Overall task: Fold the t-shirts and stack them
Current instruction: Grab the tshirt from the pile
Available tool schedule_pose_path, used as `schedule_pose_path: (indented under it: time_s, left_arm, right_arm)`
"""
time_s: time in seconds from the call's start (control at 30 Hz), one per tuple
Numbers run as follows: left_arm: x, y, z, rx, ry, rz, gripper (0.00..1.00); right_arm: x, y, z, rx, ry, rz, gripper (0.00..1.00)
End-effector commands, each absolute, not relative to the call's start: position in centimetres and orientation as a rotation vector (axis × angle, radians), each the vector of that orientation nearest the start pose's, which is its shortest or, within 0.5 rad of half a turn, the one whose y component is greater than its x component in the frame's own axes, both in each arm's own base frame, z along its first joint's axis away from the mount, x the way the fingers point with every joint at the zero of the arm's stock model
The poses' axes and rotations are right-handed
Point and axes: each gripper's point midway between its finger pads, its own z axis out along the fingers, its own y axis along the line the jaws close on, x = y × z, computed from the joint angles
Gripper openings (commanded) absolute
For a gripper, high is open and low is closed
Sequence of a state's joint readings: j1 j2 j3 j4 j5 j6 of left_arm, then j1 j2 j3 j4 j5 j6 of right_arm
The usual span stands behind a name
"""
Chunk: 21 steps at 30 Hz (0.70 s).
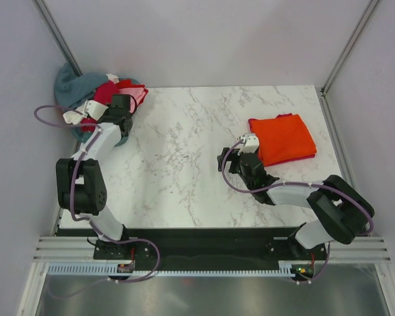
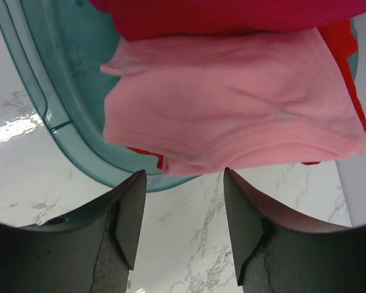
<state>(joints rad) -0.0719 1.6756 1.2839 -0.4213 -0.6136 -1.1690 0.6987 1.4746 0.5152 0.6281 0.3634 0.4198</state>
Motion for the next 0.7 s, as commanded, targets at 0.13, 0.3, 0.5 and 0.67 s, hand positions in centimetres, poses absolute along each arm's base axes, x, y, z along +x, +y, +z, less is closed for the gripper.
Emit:
schedule_pose_path:
  time_s: [0.13,0.3,0.5,0.67]
  left_arm:
    - [49.2,7.5,18.1,-1.34,1.594,0.13,0.57]
    - [50.2,6.5,15.5,-1.365,1.673,0.048,0.61]
    - [50.9,7.7,14.5,-1.351,1.707,0.081,0.58]
    - [50.1,7.8,13.2,-1.373,1.736,0.078,0.04]
  right_arm:
    - [34.1,23.2,9.7,-0.017,1.895,0.453,0.98]
    - [34.2,23.2,9.9,-0.015,1.892,0.451,0.98]
    - [34.2,23.0,9.9,-0.014,1.891,0.441,0.98]
    - [34.3,22.9,9.9,-0.009,1.89,0.436,0.98]
